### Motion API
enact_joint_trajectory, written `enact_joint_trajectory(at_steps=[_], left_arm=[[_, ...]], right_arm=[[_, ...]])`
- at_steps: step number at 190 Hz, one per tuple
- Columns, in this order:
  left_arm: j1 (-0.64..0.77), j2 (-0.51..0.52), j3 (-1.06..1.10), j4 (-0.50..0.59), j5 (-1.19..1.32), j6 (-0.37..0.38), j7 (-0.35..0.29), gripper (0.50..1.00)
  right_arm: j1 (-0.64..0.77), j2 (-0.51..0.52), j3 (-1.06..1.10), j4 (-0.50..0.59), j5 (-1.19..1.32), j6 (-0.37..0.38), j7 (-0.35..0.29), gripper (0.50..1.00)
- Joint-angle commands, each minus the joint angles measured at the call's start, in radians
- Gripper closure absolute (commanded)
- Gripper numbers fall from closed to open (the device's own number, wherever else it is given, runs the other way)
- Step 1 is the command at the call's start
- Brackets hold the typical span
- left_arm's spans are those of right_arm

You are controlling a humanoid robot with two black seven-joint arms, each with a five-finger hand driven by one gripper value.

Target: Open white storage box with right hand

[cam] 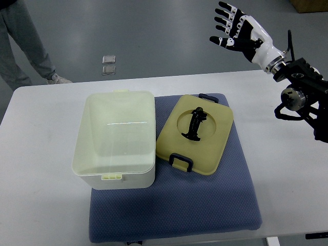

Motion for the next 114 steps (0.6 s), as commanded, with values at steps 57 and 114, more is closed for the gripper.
enact_joint_trajectory(at_steps=[57, 114], left_arm=[[0.000, 0.000, 0.000, 0.000, 0.000, 0.000, 0.000, 0.500], [0.000, 0.000, 0.000, 0.000, 0.000, 0.000, 0.000, 0.500]], right_arm=[[-0.075, 0.032, -0.001, -0.088, 0.328, -0.049, -0.115, 0.581], [-0.138, 0.089, 0.005, -0.108, 0.405, -0.050, -0.145, 0.570]])
